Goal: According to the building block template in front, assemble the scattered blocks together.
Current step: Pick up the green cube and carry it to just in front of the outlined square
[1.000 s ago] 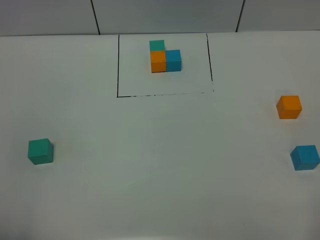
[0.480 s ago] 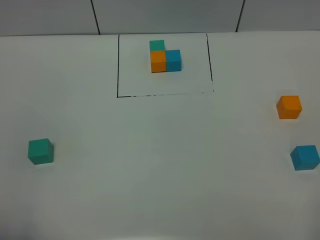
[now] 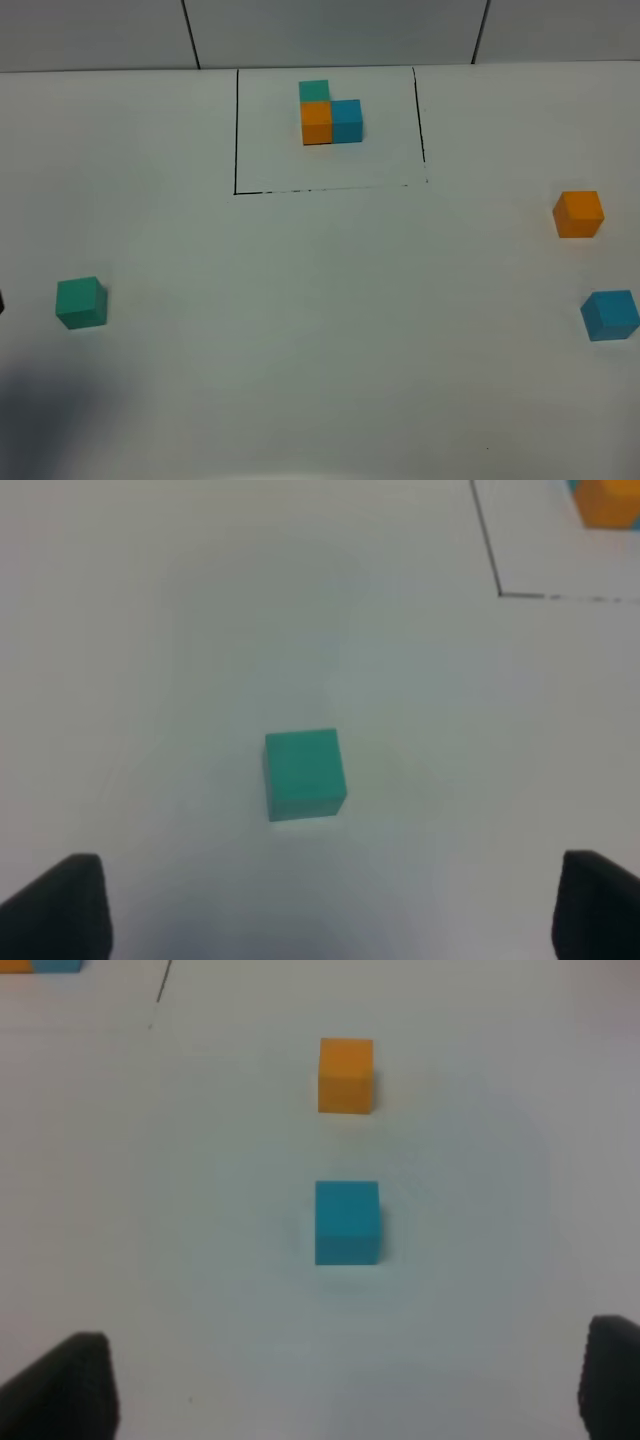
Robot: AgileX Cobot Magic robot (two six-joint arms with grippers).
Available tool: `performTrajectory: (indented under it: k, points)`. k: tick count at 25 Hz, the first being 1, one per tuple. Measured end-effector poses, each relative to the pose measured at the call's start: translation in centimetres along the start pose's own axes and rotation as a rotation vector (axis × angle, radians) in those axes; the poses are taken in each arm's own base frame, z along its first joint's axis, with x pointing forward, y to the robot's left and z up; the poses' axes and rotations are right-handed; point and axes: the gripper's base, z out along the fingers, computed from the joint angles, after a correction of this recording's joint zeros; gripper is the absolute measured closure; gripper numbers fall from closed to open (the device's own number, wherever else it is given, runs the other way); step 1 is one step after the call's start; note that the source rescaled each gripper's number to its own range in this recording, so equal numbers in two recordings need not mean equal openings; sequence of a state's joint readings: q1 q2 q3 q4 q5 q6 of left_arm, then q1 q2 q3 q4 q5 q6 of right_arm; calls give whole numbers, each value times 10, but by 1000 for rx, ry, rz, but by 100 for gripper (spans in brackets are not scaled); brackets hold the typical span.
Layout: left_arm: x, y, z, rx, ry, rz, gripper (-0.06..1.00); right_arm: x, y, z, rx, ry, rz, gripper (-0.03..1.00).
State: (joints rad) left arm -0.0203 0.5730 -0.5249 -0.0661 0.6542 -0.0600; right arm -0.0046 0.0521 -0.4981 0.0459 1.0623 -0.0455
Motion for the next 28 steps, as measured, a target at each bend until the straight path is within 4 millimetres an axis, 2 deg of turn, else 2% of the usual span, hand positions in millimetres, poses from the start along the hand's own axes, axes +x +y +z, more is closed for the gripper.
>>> performTrajectory:
  k: [5,9,13,18,22,28]
  points:
    - [-14,1,63,-20,193,-31,-6,0,0,0,-1,0,1,10]
    - [-33,-3,93,-6,345,-60,-6,0,0,0,-2,0,1,12]
    - [-53,-5,109,-5,410,-59,-5,0,0,0,-2,0,1,13]
    - [-69,-7,116,0,407,-61,-5,0,0,0,-2,0,3,13]
    - [-68,-5,127,-18,444,-44,-5,0,0,0,-2,0,3,13]
    - [-55,-1,159,-42,556,-56,-5,0,0,0,-2,0,3,13]
